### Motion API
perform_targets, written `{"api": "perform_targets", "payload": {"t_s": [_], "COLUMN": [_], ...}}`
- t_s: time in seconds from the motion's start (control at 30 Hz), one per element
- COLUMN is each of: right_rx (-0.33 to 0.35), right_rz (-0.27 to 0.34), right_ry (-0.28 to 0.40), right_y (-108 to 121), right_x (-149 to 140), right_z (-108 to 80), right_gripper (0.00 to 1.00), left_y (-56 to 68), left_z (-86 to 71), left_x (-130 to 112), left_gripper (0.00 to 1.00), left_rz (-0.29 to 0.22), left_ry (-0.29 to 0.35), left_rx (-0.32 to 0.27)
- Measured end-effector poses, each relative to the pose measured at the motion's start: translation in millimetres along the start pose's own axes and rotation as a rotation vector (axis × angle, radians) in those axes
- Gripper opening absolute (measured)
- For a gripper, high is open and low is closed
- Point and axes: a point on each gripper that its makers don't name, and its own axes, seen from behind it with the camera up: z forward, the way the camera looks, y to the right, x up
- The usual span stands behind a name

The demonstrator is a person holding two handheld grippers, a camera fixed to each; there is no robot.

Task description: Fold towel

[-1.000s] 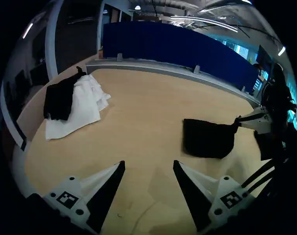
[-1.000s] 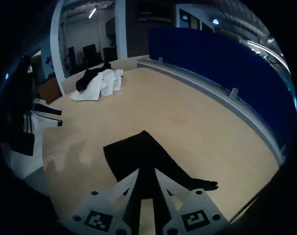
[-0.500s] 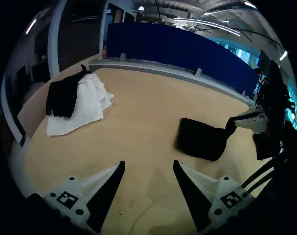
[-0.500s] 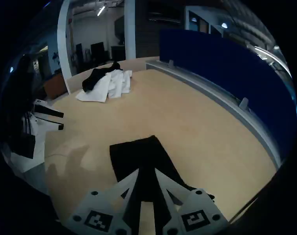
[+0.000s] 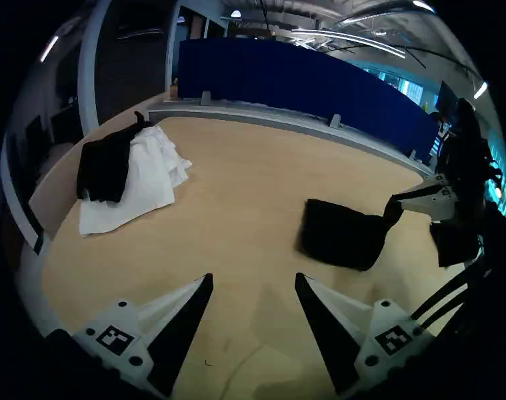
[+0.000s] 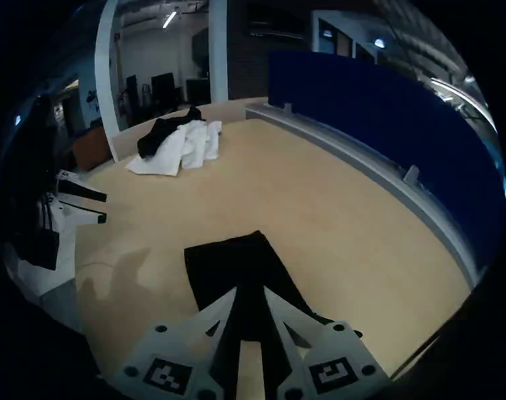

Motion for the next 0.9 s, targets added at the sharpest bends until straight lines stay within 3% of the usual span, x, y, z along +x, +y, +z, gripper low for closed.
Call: {"api": "perform_targets", "payload": {"t_s": [0.27, 0.47, 0.67, 0.9], "right_rx": [0.012, 0.046, 0.11, 0.205], "right_rz": [-0.031, -0.105, -0.211, -0.241], "right_ry": [0.0, -0.004, -0.039, -0.119], "right_y": [-4, -16, -41, -82], "right_x": [13, 34, 45, 14], "right_z": [3.4, 15.7, 42.6, 91.7], "right_gripper": [0.14, 0.14, 0.14, 0.13], "left_y": [-4.6, -11.5, -23.4, -37.2], "left_z": [-6.8, -14.3, -21.8, -30.8], "left_x": [2, -3, -15, -28], "left_gripper": [0.91, 0.91, 0.91, 0.91], "left_rz": [-0.008, -0.038, -0.087, -0.132], "left_ry": [0.016, 0.029, 0.035, 0.035], "left_rx": [0.006, 0.018, 0.041, 0.07]}}
